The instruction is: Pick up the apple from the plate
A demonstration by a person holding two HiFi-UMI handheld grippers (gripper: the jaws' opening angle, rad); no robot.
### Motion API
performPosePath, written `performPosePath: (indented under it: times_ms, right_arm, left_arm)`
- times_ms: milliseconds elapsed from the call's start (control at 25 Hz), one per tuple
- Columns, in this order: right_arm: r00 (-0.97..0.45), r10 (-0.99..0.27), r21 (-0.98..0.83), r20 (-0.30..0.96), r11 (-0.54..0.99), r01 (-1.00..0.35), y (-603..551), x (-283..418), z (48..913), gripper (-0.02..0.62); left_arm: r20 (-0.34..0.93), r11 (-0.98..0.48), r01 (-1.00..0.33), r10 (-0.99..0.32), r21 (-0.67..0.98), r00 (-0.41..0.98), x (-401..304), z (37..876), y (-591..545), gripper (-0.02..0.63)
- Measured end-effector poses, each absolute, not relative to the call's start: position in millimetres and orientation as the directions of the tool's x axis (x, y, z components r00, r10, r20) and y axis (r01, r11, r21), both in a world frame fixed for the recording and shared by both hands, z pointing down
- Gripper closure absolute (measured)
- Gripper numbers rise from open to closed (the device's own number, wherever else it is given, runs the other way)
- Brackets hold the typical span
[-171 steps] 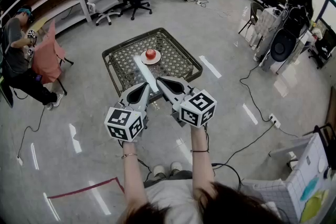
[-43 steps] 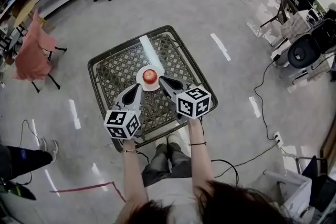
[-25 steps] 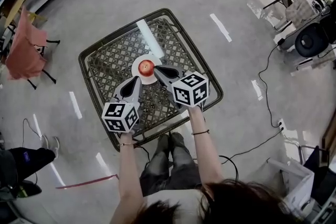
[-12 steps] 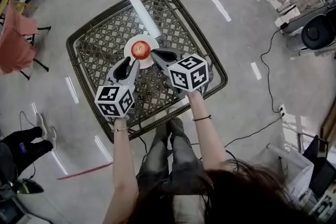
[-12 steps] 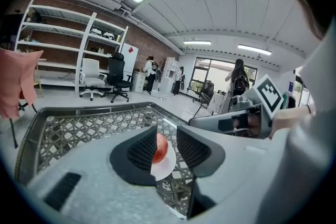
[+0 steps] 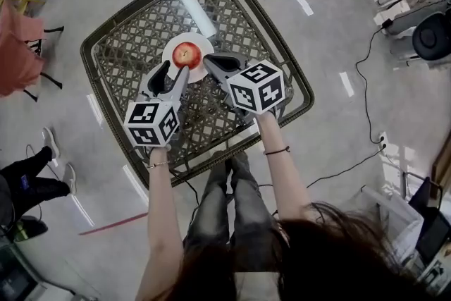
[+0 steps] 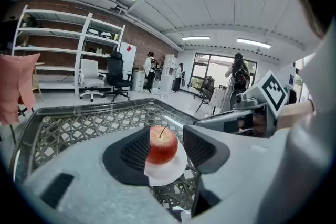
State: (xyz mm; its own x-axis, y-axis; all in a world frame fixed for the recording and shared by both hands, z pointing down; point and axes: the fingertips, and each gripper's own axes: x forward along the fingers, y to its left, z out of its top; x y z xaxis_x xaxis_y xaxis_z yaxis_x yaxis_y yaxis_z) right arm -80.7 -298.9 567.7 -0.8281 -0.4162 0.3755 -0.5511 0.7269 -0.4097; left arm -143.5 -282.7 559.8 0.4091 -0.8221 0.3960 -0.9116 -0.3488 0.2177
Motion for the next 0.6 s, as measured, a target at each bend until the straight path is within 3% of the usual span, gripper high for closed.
performPosePath:
  times_ms: [600]
  right_arm:
    - [-0.815,-0.441,-0.405,0.377,0.713,-0.573,-309.1,-68.1,600.3,0.586]
  left_arm:
    - [0.416,-0.371,-0.913,-0.813,0.170,0.408,-140.5,598.2,-306.3,0.303]
